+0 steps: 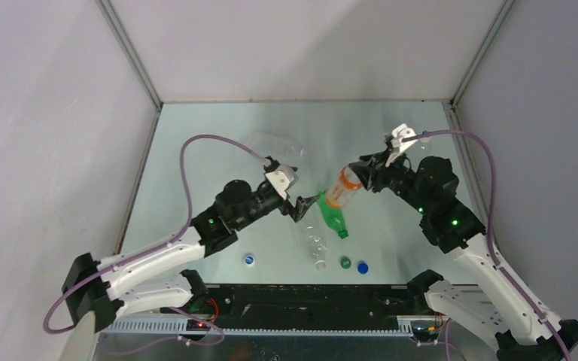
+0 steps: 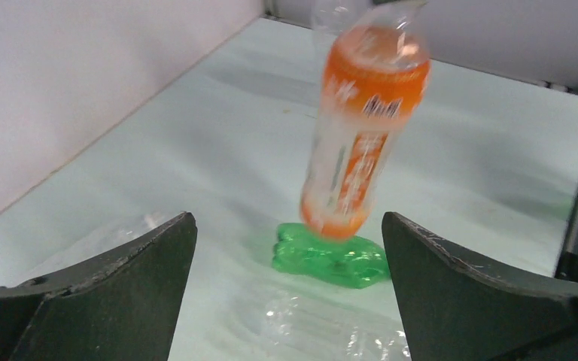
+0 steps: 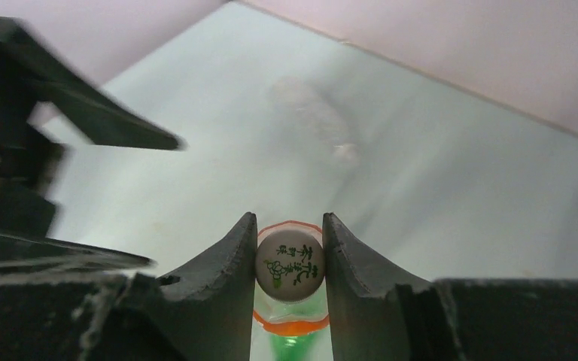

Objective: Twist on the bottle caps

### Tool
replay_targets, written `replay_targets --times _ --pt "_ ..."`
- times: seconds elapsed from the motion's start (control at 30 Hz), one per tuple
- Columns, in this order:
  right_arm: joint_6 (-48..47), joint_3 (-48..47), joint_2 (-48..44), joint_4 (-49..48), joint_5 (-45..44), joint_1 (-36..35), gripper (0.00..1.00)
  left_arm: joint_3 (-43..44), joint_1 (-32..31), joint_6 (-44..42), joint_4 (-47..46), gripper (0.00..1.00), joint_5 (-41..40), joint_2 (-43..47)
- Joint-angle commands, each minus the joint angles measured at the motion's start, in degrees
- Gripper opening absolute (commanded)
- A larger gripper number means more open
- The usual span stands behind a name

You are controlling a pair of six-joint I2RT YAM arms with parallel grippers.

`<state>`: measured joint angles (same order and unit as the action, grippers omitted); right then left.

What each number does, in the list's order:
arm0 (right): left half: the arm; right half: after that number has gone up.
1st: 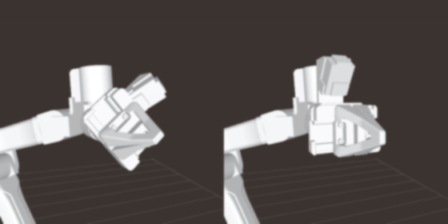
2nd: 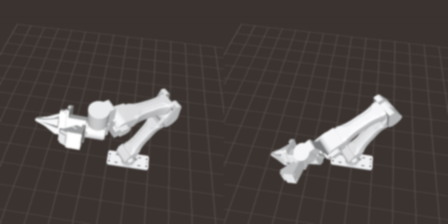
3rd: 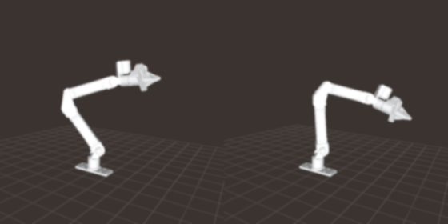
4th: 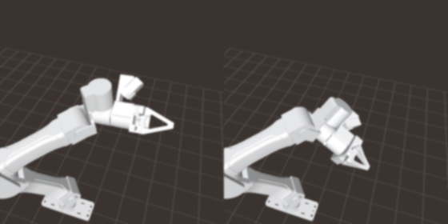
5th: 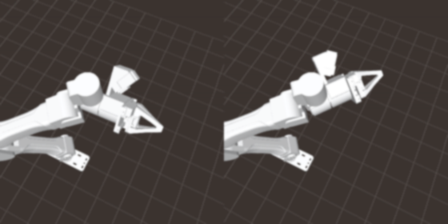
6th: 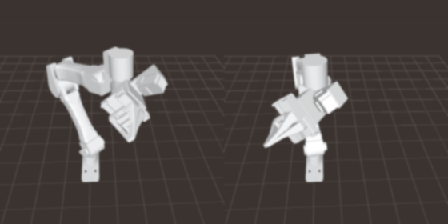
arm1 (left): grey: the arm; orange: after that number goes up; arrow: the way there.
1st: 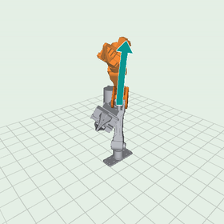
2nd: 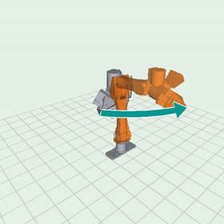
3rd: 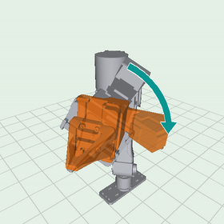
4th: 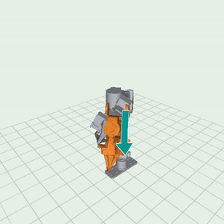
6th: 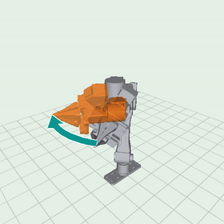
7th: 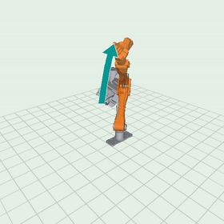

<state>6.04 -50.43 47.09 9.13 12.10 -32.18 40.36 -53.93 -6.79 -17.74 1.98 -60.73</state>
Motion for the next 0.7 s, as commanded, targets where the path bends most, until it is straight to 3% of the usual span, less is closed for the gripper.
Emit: replay_targets --times 0.0,0.13,0.33,0.5,0.67 --pt "-5.7 -3.9 -2.8 5.9 -15.0 6.1 0.00 -2.2 3.7 1.8 3.8 1.00 -5.5 6.9" --pt "-5.9 -3.5 -3.3 9.1 -21.9 14.5 0.00 -3.9 9.2 2.0 10.2 1.00 -10.9 14.3" --pt "-4.7 0.2 -3.1 5.5 -23.3 28.5 0.00 -5.6 18.5 0.9 18.0 1.00 -17.7 25.2" --pt "-2.0 5.0 -1.1 -1.0 -20.7 36.6 0.00 -7.4 20.8 -1.4 19.0 1.00 -21.3 28.8" --pt "-1.0 9.4 2.2 -7.0 -19.7 38.6 0.00 -8.3 21.2 -1.7 17.2 1.00 -21.2 28.6"
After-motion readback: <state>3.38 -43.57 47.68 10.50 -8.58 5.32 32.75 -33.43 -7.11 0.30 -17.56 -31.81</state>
